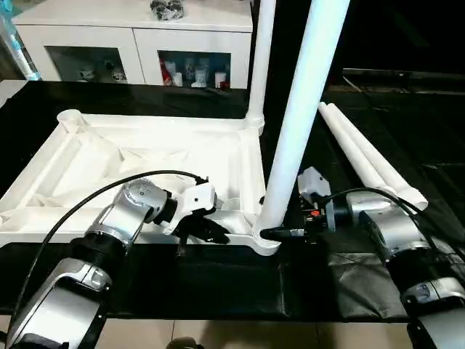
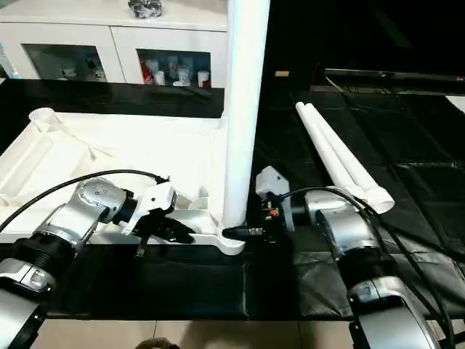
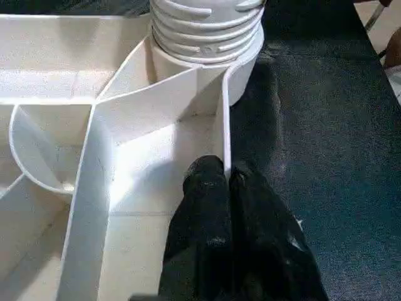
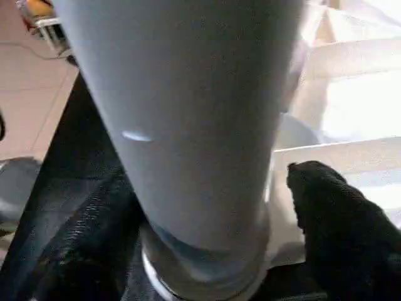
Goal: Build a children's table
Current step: Rotate leg to tighten
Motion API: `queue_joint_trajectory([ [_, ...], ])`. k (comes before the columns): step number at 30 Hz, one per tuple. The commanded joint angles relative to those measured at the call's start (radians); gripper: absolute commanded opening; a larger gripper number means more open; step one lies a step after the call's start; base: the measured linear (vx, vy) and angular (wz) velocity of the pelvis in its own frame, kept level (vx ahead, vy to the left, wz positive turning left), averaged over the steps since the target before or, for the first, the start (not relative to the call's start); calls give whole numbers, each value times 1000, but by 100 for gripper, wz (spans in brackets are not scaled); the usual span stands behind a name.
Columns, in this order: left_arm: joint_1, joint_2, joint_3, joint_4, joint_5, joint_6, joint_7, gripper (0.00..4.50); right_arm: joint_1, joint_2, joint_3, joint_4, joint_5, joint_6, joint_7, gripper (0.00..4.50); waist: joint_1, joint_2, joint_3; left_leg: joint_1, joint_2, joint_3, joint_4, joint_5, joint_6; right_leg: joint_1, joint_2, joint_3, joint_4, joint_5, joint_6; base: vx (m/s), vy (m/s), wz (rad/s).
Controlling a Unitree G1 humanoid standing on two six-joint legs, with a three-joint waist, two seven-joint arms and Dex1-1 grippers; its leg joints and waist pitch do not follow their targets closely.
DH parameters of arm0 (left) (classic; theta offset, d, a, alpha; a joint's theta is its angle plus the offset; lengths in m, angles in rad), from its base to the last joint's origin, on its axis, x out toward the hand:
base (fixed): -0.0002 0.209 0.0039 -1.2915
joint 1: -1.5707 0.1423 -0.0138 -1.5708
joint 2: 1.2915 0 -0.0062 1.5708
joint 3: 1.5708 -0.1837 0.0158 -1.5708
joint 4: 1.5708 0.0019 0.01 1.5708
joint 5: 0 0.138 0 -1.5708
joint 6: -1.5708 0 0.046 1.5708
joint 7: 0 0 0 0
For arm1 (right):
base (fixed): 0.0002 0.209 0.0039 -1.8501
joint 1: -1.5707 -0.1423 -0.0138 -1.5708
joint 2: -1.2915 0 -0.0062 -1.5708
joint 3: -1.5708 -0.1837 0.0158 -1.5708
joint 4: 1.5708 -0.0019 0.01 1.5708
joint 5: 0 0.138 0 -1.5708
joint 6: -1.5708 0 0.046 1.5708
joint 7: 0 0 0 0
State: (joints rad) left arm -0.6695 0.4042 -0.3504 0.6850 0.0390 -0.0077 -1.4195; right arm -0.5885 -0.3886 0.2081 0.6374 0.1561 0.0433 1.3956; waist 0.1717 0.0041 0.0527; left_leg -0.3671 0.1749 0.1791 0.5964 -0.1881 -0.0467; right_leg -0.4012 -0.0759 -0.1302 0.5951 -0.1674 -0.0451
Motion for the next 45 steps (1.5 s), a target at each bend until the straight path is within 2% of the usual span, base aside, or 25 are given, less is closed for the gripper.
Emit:
queue_joint_trajectory([
  [1,-18,-3,-36,-3,13,-23,-60,0,-17,-14,18,13,-17,12,22,338,-5,-2,-73,13,76,-25,-66,-160,63,56,-105,72,-73,-289,-149,0,0,0],
  [4,-21,0,-37,5,18,-29,-61,0,-17,-16,26,18,-19,14,39,313,-5,-2,-73,12,75,-24,-65,-155,67,57,-104,72,-70,-267,-157,0,0,0],
  [8,-22,2,-40,8,18,-32,-61,0,-17,-12,27,29,-25,6,49,285,-4,-1,-73,14,77,-25,-66,-167,61,57,-106,72,-72,-287,-154,0,0,0],
  [13,-26,2,-37,18,20,-41,-57,0,-22,0,25,51,-18,-1,39,273,-6,3,-71,15,76,-26,-68,-184,53,56,-105,72,-76,-308,-150,0,0,0],
  [14,-26,2,-37,20,20,-42,-57,0,-22,0,25,51,-18,-1,39,271,-6,1,-72,15,76,-26,-67,-185,52,57,-106,72,-76,-307,-149,0,0,0],
  [15,-28,-1,-32,24,19,-39,-51,0,-19,3,22,46,-12,5,40,271,-5,4,-72,15,76,-26,-67,-184,52,57,-106,72,-75,-306,-150,0,0,0],
  [18,-33,-11,-16,32,14,-16,-19,0,-6,9,16,28,4,27,45,270,-5,3,-72,16,75,-25,-67,-184,53,57,-105,72,-77,-309,-149,0,0,0],
  [20,-39,-29,1,43,19,23,52,0,16,28,-10,2,38,66,19,270,-3,5,-71,20,79,-26,-68,-191,50,54,-105,72,-77,-307,-153,0,0,0],
  [22,-44,-60,29,48,19,90,153,0,45,76,-50,-23,66,117,-89,270,-3,8,-71,22,80,-27,-68,-205,39,53,-106,72,-80,-320,-156,0,0,0],
  [24,-50,-94,59,43,4,153,228,0,71,120,-68,-37,63,129,-194,269,-9,5,-68,18,77,-29,-72,-210,27,58,-107,71,-82,-349,-144,0,0,0],
  [25,-54,-114,75,37,-1,183,275,0,85,151,-75,-40,54,132,-263,269,-12,7,-69,20,74,-31,-71,-215,20,57,-111,69,-87,-382,-130,0,0,0],
  [27,-64,-161,106,27,-9,247,374,0,96,223,-97,-17,39,136,-414,268,-22,5,-65,20,70,-33,-74,-233,9,56,-111,67,-97,-432,-112,0,0,0],
  [28,-68,-185,119,20,-12,280,421,0,91,263,-113,5,39,145,-489,268,-33,5,-63,19,70,-34,-76,-241,-1,56,-111,66,-97,-453,-105,0,0,0],
  [30,-75,-212,135,17,-13,307,477,0,82,298,-125,26,36,147,-551,268,-45,4,-60,22,62,-35,-75,-274,-1,57,-111,59,-111,-517,-82,0,0,0],
  [31,-78,-219,141,18,-13,314,495,0,71,317,-130,45,29,137,-594,268,-49,6,-59,29,60,-34,-74,-282,1,52,-111,59,-118,-538,-75,0,0,0],
  [32,-84,-250,158,12,-19,339,550,0,50,348,-146,74,21,136,-668,268,-58,10,-59,30,60,-35,-74,-291,0,52,-109,58,-118,-543,-75,0,0,0],
  [34,-88,-276,170,4,-22,360,595,0,31,375,-159,99,13,133,-731,268,-65,7,-60,30,58,-36,-75,-291,8,53,-106,58,-120,-529,-73,0,0,0],
  [36,-86,-312,173,-25,-15,391,639,0,7,411,-163,121,-9,116,-797,268,-71,8,-61,26,62,-37,-78,-274,9,53,-106,61,-112,-489,-90,0,0,0],
  [37,-79,-315,159,-44,-2,384,634,0,1,425,-166,124,-12,104,-811,268,-73,4,-62,25,61,-35,-78,-269,15,55,-104,61,-113,-473,-92,0,0,0],
  [38,-77,-316,156,-49,1,384,633,0,0,429,-167,124,-13,102,-816,303,-73,7,-64,23,62,-34,-78,-251,22,57,-107,65,-108,-441,-100,0,0,0],
  [39,-72,-308,147,-55,10,374,624,0,2,430,-171,119,-12,99,-815,337,-73,5,-65,22,62,-33,-78,-239,27,59,-106,66,-107,-422,-102,0,0,0],
  [41,-61,-285,133,-62,24,359,607,0,15,421,-175,102,-14,99,-810,340,-72,7,-68,17,65,-33,-80,-198,46,63,-104,70,-95,-332,-125,0,0,0],
  [43,-52,-258,126,-62,29,341,587,0,33,395,-165,88,-28,76,-789,347,-71,9,-69,16,66,-31,-79,-181,51,64,-103,70,-89,-282,-142,0,0,0],
  [44,-51,-254,125,-61,30,339,583,0,36,391,-164,85,-30,73,-786,382,-71,10,-70,17,66,-31,-79,-180,52,64,-104,71,-87,-271,-148,0,0,0],
  [45,-47,-242,121,-62,32,334,574,0,42,378,-161,83,-37,60,-780,386,-73,7,-70,14,65,-29,-78,-175,55,66,-103,72,-85,-253,-154,0,0,0],
])
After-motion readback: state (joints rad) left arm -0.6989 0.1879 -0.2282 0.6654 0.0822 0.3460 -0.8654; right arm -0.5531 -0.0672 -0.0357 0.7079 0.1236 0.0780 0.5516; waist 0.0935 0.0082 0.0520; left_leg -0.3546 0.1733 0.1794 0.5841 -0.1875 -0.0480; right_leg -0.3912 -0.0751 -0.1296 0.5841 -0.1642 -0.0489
